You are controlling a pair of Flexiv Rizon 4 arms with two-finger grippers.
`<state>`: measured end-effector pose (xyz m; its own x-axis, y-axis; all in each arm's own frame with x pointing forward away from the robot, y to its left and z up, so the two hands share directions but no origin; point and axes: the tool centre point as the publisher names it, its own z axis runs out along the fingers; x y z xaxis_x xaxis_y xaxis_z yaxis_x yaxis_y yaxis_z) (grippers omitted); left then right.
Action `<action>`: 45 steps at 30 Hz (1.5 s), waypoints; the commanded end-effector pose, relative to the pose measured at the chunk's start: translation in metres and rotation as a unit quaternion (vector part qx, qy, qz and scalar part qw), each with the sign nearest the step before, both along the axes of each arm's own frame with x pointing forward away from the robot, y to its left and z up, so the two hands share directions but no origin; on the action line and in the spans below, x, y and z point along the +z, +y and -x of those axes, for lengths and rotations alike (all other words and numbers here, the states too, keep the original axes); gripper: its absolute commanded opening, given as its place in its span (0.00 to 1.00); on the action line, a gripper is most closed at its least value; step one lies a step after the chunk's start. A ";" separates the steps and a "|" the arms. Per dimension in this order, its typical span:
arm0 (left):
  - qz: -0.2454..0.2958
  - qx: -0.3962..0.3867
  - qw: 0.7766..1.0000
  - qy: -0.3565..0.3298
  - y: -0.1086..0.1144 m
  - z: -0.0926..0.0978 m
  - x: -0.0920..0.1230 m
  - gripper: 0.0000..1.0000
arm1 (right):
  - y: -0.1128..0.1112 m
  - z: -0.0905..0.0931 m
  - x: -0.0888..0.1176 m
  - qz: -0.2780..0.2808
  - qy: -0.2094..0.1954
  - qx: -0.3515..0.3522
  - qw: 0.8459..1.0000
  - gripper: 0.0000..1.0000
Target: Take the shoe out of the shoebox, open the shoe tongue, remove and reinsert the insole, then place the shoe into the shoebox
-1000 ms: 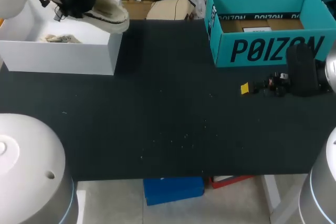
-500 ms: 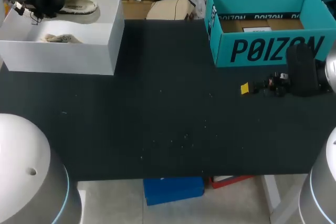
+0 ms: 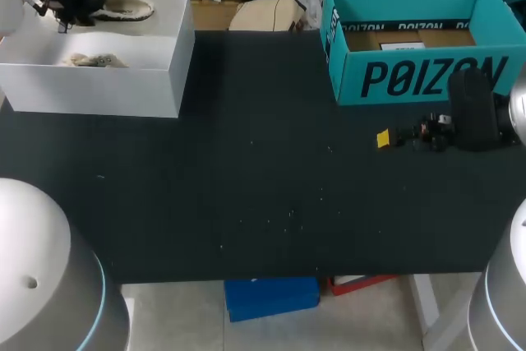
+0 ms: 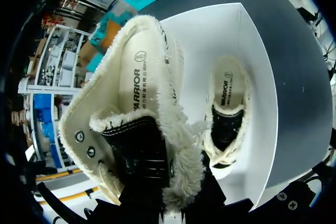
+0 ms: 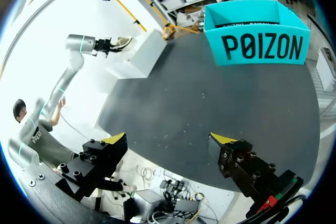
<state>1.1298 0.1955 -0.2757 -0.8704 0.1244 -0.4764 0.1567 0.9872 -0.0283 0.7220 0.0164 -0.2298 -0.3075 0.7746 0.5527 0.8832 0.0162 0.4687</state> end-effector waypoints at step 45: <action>-0.016 -0.037 0.998 0.058 -0.053 0.045 0.006 1.00 | 0.001 0.000 -0.001 0.000 -0.001 -0.001 1.000 1.00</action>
